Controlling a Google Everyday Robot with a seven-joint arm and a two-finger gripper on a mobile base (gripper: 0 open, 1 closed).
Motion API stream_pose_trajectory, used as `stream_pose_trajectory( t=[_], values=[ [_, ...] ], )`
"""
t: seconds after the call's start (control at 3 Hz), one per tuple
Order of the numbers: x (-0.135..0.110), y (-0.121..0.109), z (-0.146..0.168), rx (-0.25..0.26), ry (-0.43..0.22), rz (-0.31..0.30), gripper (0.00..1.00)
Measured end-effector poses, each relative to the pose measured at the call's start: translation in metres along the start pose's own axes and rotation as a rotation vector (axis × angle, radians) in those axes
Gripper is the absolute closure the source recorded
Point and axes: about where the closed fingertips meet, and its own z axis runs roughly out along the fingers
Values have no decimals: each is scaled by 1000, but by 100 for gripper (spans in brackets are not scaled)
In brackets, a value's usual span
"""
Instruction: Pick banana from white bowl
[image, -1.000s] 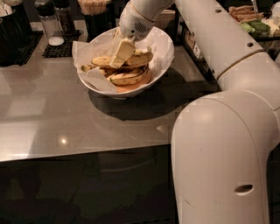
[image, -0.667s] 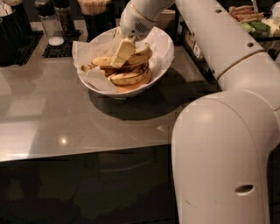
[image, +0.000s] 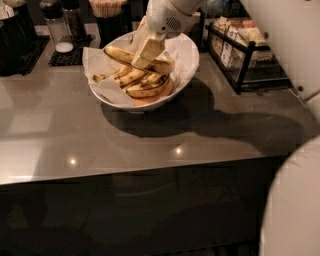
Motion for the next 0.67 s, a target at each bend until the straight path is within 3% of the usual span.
stream_pose_trajectory(
  t=[0.33, 0.67],
  values=[
    [-28, 38, -60, 166, -29, -31, 100],
    [-69, 89, -96, 294, -91, -62, 100]
  ],
)
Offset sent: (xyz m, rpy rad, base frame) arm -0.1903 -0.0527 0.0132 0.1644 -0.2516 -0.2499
